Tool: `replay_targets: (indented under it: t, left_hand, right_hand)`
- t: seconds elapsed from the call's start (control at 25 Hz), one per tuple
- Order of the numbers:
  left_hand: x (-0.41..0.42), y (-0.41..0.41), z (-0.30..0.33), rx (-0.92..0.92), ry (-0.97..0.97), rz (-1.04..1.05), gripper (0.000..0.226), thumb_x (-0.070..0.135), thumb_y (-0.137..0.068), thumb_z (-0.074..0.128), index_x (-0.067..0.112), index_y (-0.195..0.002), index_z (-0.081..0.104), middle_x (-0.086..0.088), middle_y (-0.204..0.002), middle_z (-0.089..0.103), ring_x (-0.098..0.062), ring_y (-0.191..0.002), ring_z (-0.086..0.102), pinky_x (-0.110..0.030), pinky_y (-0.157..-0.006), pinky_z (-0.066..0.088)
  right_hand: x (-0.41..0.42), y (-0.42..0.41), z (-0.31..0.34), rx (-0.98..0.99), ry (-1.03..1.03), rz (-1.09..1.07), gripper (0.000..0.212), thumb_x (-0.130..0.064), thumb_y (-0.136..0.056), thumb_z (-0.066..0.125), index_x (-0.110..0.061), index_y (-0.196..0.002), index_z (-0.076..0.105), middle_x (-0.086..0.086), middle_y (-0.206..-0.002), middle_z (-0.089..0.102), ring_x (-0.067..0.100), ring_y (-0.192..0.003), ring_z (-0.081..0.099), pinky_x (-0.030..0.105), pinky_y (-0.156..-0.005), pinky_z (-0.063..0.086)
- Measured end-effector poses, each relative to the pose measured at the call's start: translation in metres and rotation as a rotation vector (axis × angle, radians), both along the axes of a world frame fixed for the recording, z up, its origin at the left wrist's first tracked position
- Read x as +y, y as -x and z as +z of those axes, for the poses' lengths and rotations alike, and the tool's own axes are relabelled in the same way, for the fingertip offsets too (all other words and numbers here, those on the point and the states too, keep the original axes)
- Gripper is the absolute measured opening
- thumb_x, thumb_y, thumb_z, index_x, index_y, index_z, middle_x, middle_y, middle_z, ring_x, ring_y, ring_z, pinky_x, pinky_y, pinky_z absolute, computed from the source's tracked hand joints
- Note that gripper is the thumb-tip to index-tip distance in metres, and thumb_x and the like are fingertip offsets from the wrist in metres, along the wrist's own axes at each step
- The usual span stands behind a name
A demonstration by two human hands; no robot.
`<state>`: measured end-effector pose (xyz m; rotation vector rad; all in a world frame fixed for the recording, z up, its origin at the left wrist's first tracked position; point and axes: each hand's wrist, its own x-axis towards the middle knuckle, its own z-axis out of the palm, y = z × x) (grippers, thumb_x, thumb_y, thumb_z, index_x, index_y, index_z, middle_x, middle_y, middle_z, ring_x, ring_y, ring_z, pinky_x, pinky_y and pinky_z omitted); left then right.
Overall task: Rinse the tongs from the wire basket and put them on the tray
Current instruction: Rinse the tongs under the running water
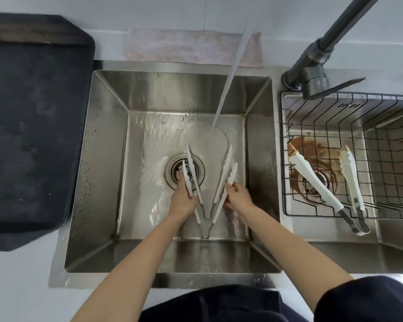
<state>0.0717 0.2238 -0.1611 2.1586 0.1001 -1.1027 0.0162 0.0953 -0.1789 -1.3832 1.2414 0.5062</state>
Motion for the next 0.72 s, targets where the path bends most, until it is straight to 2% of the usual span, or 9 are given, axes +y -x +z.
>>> replay_targets:
  t: [0.12,0.28,0.4,0.44,0.56,0.64,0.72]
  left_hand:
    - [-0.002,0.001,-0.004,0.005,-0.014,0.036,0.069,0.007,-0.090,0.046,0.025,-0.149,0.013,-0.008,-0.137,0.051,-0.032,-0.121,0.051,-0.035,-0.096,0.042]
    - [-0.001,0.001,-0.005,0.031,0.003,0.050,0.060,0.009,-0.090,0.047,0.026,-0.144,0.027,-0.005,-0.135,0.054,-0.027,-0.123,0.051,-0.028,-0.092,0.040]
    - [0.001,-0.001,0.004,0.044,-0.019,0.026,0.055,0.009,-0.090,0.045,0.022,-0.142,0.034,-0.006,-0.131,0.057,-0.026,-0.121,0.051,-0.025,-0.089,0.038]
    - [0.002,-0.002,0.008,0.034,-0.031,0.017,0.050,0.010,-0.091,0.045,0.019,-0.140,0.037,-0.008,-0.127,0.058,-0.027,-0.118,0.052,-0.024,-0.086,0.037]
    - [0.001,-0.007,0.022,-0.028,-0.051,-0.062,0.037,0.016,-0.092,0.047,0.011,-0.129,0.047,-0.010,-0.123,0.060,-0.030,-0.116,0.054,-0.024,-0.081,0.036]
    - [0.000,-0.011,0.032,-0.075,-0.071,-0.150,0.039,0.020,-0.091,0.049,0.008,-0.127,0.047,-0.009,-0.125,0.059,-0.030,-0.116,0.054,-0.023,-0.080,0.035]
    - [-0.002,-0.015,0.042,-0.121,-0.089,-0.256,0.045,0.028,-0.087,0.051,0.008,-0.128,0.047,-0.010,-0.128,0.057,-0.030,-0.115,0.055,-0.026,-0.086,0.041]
  right_hand:
    - [-0.001,-0.003,0.001,0.007,0.067,0.051,0.037,-0.023,-0.096,0.041,-0.007,-0.128,0.052,0.016,-0.130,0.057,0.033,-0.118,0.055,0.046,-0.102,0.044]
    - [-0.004,-0.004,0.006,0.038,0.064,0.135,0.047,-0.023,-0.096,0.041,-0.008,-0.140,0.037,0.014,-0.137,0.050,0.031,-0.123,0.050,0.043,-0.106,0.041]
    - [-0.005,-0.004,0.017,0.047,0.106,0.204,0.046,-0.023,-0.095,0.040,-0.005,-0.137,0.040,0.015,-0.125,0.056,0.030,-0.114,0.054,0.040,-0.104,0.041]
    - [-0.006,-0.003,0.023,0.043,0.135,0.242,0.046,-0.024,-0.095,0.040,-0.001,-0.135,0.040,0.019,-0.127,0.056,0.032,-0.115,0.053,0.040,-0.103,0.038]
    - [-0.006,0.000,0.041,-0.003,0.220,0.370,0.051,-0.030,-0.095,0.044,0.000,-0.135,0.039,0.019,-0.134,0.052,0.032,-0.122,0.049,0.037,-0.102,0.038]
    - [-0.005,0.002,0.055,-0.065,0.271,0.477,0.058,-0.033,-0.094,0.045,-0.005,-0.143,0.032,0.015,-0.141,0.046,0.029,-0.129,0.044,0.032,-0.104,0.035]
    - [-0.006,0.002,0.069,-0.126,0.332,0.576,0.064,-0.036,-0.092,0.047,-0.009,-0.146,0.027,0.011,-0.149,0.037,0.027,-0.136,0.037,0.032,-0.108,0.032]
